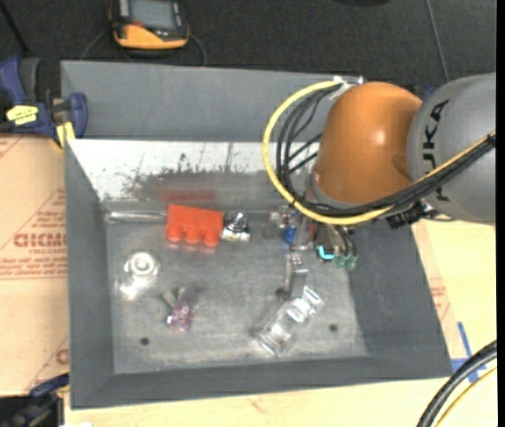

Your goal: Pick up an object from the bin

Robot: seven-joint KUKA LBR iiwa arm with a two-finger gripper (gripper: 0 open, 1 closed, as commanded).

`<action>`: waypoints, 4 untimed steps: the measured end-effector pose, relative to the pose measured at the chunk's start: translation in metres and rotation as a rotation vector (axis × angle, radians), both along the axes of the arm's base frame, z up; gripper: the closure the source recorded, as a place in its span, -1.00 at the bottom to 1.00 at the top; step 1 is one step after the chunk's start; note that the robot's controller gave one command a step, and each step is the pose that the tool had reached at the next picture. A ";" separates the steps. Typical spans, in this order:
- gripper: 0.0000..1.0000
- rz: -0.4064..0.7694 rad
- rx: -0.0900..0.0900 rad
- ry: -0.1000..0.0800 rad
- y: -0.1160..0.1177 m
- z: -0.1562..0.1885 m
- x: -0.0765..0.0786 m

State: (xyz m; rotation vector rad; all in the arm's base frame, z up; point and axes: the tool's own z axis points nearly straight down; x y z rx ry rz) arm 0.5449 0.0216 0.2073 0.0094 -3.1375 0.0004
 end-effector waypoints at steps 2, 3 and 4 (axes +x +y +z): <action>-1.00 0.303 0.000 -0.011 -0.085 -0.135 -0.038; 1.00 0.303 -0.001 0.000 -0.086 -0.133 -0.039; 1.00 0.315 -0.003 -0.013 -0.106 -0.010 -0.044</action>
Offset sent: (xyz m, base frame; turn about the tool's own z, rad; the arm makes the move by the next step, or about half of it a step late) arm -0.0101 -0.0689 -0.1350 -0.2461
